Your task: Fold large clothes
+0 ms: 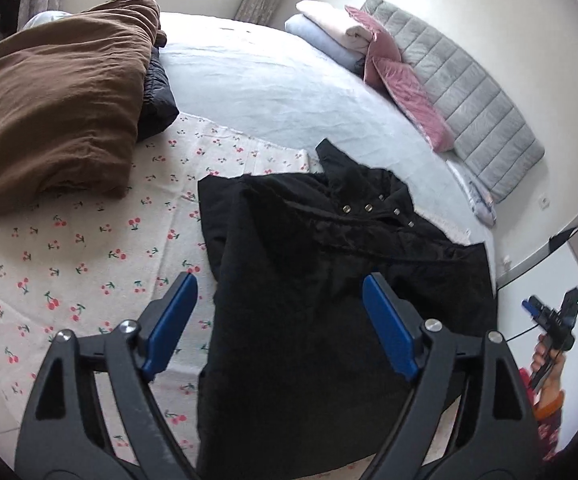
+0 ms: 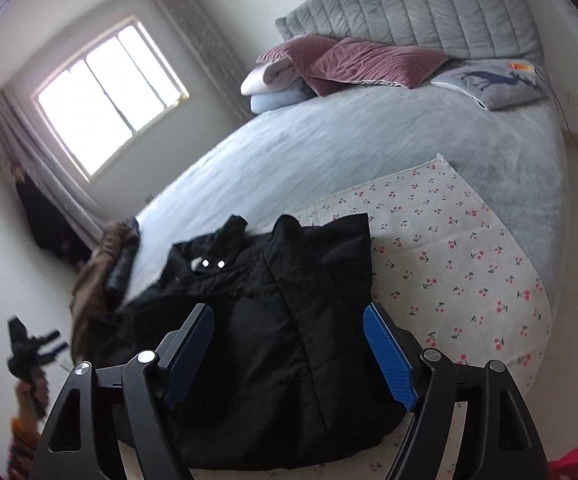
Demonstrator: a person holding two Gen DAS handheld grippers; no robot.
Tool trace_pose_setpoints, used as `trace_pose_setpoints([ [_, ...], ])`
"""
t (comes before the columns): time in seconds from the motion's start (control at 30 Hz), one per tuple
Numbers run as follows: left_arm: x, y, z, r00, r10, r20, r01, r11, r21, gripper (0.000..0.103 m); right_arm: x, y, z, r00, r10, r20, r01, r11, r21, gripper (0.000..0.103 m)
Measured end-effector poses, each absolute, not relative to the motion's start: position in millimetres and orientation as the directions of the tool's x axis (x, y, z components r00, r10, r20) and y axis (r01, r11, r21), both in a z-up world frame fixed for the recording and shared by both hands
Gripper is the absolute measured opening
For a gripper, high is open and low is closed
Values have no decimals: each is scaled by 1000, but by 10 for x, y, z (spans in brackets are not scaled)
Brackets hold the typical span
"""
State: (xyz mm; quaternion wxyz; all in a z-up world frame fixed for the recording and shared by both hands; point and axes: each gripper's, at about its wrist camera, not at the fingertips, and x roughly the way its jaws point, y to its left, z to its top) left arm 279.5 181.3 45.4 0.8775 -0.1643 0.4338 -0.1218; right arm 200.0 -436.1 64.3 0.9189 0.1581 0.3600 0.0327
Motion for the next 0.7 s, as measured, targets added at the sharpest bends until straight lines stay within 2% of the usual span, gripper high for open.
trace_pose_setpoints([
  [0.13,2986,1723,196,533,-345,-773,127,935,-330,85,2477,-4008,416,698,78,-712,20,991,129,79],
  [0.23,3154,1683,26,490,-360,-794,143,932,-334,82,2836,-3884,272,675,28,-737,25,998,60,79],
  [0.27,3212,1679,-18,480,-368,-797,144,929,-342,78,2961,-3866,216,665,11,-747,33,999,43,79],
  [0.3,3255,1674,-43,473,-373,-798,144,926,-348,66,3068,-3861,165,654,-12,-756,46,999,24,79],
  [0.33,3305,1666,-68,466,-378,-800,142,924,-354,47,3167,-3860,110,646,-39,-763,66,998,4,77],
  [0.37,3342,1652,-83,460,-385,-800,143,922,-361,39,3239,-3862,63,644,-54,-763,80,997,-3,66],
  [0.4,3361,1632,-81,454,-394,-799,147,918,-369,26,3286,-3869,26,640,-50,-766,88,996,8,54],
  [0.43,3372,1602,-66,456,-384,-803,147,922,-357,14,3316,-3868,-7,636,-45,-771,101,995,26,23],
  [0.47,3368,1568,-30,467,-349,-812,139,936,-323,11,3304,-3851,-9,647,-43,-761,111,993,38,8],
  [0.57,3293,1536,204,539,-323,-778,139,945,-296,8,3130,-3780,170,736,-91,-671,136,991,15,5],
  [0.7,3331,1637,620,656,-313,-686,110,940,-323,8,3059,-4033,507,784,-151,-601,248,965,81,4],
])
